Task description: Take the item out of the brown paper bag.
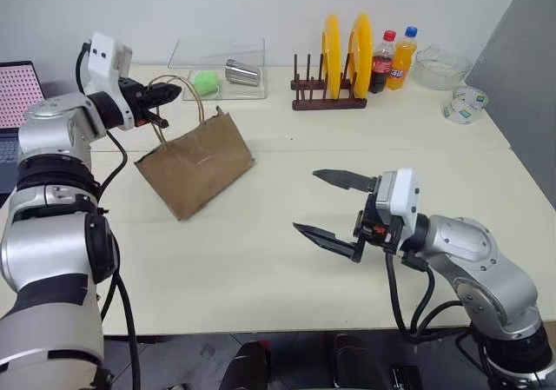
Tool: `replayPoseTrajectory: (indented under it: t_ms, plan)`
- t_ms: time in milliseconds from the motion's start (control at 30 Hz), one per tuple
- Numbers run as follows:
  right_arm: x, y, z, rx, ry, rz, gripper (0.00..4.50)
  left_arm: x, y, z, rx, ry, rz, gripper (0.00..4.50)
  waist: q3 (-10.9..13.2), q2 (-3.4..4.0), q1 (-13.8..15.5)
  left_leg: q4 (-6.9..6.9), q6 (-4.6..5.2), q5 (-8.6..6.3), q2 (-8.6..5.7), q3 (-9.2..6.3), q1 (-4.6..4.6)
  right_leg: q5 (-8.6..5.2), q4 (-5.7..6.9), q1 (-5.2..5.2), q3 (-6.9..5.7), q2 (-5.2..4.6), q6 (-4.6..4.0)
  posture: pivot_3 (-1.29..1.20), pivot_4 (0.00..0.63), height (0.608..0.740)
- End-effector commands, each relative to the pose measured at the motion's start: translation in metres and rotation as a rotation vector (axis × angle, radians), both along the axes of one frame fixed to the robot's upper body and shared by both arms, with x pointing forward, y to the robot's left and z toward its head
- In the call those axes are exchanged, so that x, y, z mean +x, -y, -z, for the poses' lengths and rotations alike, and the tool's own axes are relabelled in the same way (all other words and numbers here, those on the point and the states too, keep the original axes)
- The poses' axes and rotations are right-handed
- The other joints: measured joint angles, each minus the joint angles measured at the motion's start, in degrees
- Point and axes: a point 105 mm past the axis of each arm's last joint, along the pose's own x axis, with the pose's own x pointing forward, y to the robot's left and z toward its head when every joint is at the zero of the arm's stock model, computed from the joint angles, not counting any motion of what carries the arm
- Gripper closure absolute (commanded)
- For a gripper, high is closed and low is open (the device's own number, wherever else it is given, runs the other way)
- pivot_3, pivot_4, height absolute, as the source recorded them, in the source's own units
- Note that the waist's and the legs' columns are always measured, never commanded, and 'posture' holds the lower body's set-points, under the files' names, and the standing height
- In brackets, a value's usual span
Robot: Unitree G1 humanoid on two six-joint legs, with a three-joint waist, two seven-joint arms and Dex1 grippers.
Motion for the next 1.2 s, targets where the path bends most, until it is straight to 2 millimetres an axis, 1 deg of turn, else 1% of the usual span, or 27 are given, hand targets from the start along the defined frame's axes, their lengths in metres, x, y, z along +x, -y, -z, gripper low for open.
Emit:
replayPoseTrajectory:
  t_ms: [33, 133, 200, 367, 500, 700, 767, 967, 1033, 1100, 1200]
  plan:
    - [-0.008, 0.004, -0.010, 0.023, 0.030, 0.009, 0.00, -0.002, 0.012, -0.034, 0.016, 0.113, 0.062, 4.49, 0.01, -0.02, 0.00, 0.00, 0.00, 0.00, 0.00, 0.00, 0.00, 0.00, 0.00, 0.00, 0.00, 0.00, 0.00, 0.00, 0.150, 0.740]
    - [-0.011, 0.010, -0.010, 0.042, 0.018, 0.046, 0.00, -0.003, 0.029, -0.051, 0.003, 0.161, 0.130, 4.49, 0.07, -0.12, 0.08, 0.02, 0.00, 0.00, 0.00, -0.04, -0.05, 0.00, 0.00, 0.00, -0.05, 0.00, 0.00, 0.00, 0.150, 0.740]
    - [-0.013, 0.012, -0.010, 0.050, 0.010, 0.062, 0.00, -0.004, 0.036, -0.056, 0.004, 0.176, 0.167, 4.49, 0.09, -0.15, 0.00, 0.05, 0.00, 0.00, -0.01, -0.04, -0.10, 0.00, 0.00, -0.02, -0.06, 0.00, 0.00, 0.00, 0.150, 0.740]
    - [-0.024, 0.016, -0.011, 0.075, -0.020, 0.100, 0.00, -0.005, 0.062, -0.075, 0.029, 0.219, 0.263, 4.49, 0.11, -0.19, -0.27, 0.04, 0.00, 0.00, 0.00, -0.04, -0.11, 0.00, 0.02, -0.05, -0.06, 0.00, 0.01, 0.00, 0.150, 0.740]
    - [-0.031, 0.022, -0.011, 0.086, -0.035, 0.151, 0.00, -0.005, 0.082, -0.080, 0.052, 0.235, 0.329, 4.49, 0.12, -0.20, -0.37, 0.08, 0.00, 0.00, -0.01, -0.01, -0.15, -0.01, 0.02, -0.05, -0.04, 0.00, 0.02, 0.00, 0.150, 0.740]
    - [-0.037, 0.031, -0.011, 0.109, -0.017, 0.291, 0.00, -0.002, 0.126, -0.071, 0.085, 0.223, 0.451, 4.49, 0.12, -0.21, -0.35, 0.13, 0.01, 0.00, -0.01, -0.01, -0.15, -0.03, 0.06, -0.04, -0.03, 0.00, 0.05, 0.00, 0.150, 0.740]
    - [-0.036, 0.034, -0.010, 0.108, 0.004, 0.337, 0.00, -0.001, 0.141, -0.067, 0.095, 0.220, 0.485, 4.49, 0.14, -0.23, -0.37, 0.14, 0.01, 0.00, -0.02, -0.01, -0.18, -0.02, 0.07, -0.06, -0.02, 0.00, 0.04, 0.00, 0.150, 0.740]
    - [-0.038, 0.041, -0.003, 0.124, 0.011, 0.419, 0.00, -0.002, 0.187, -0.060, 0.111, 0.225, 0.575, 4.49, 0.15, -0.26, -0.39, 0.19, 0.01, 0.00, -0.03, 0.00, -0.22, -0.03, 0.07, -0.07, -0.01, 0.00, 0.05, 0.00, 0.150, 0.740]
    - [-0.041, 0.042, -0.001, 0.132, 0.010, 0.435, 0.00, -0.004, 0.199, -0.057, 0.128, 0.223, 0.605, 4.49, 0.16, -0.27, -0.39, 0.21, 0.01, 0.00, -0.03, 0.01, -0.23, -0.03, 0.07, -0.07, -0.01, 0.00, 0.06, 0.00, 0.150, 0.740]
    - [-0.042, 0.043, 0.002, 0.141, 0.005, 0.463, 0.00, -0.004, 0.212, -0.050, 0.180, 0.220, 0.627, 4.49, 0.16, -0.27, -0.42, 0.24, 0.01, 0.00, -0.04, 0.02, -0.24, -0.04, 0.07, -0.07, 0.00, 0.00, 0.07, 0.00, 0.150, 0.740]
    - [-0.044, 0.044, 0.005, 0.151, 0.009, 0.495, 0.00, -0.004, 0.222, -0.041, 0.245, 0.218, 0.640, 4.49, 0.16, -0.27, -0.46, 0.26, 0.01, 0.00, -0.05, 0.03, -0.24, -0.04, 0.08, -0.06, 0.01, 0.00, 0.07, 0.00, 0.150, 0.740]
